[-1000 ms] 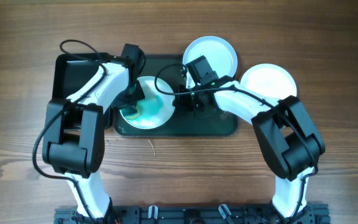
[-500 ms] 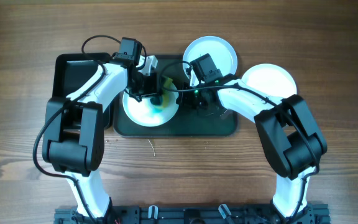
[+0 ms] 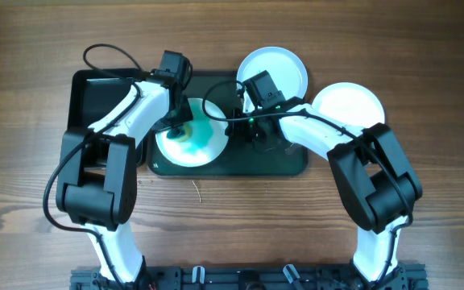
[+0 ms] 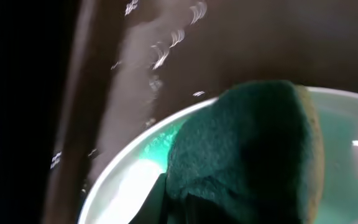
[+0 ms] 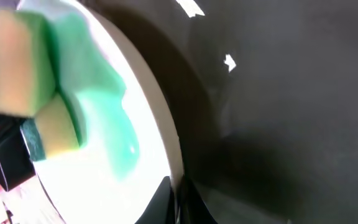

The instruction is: Clean dirty plates on tray and stack at the side

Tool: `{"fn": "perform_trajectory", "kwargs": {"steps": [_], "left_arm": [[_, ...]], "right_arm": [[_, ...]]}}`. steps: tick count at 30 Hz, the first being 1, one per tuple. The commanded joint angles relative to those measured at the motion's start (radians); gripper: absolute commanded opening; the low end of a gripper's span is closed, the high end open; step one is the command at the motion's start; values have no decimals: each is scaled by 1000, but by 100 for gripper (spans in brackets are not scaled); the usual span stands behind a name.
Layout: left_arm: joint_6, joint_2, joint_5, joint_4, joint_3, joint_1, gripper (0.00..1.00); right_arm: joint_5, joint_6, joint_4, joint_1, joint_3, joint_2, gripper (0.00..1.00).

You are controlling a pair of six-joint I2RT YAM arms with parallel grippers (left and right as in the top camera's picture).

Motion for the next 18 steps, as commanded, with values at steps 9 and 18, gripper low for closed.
{"fn": "perform_trajectory", "kwargs": {"steps": [9, 18], "left_arm": [[-31, -111, -58, -277, 130, 27, 4], [27, -195, -18, -307, 167, 27, 4]], "right_arm": [[26, -6, -18, -7, 1, 17, 4], [45, -67, -68, -7, 3, -45, 4]]}}
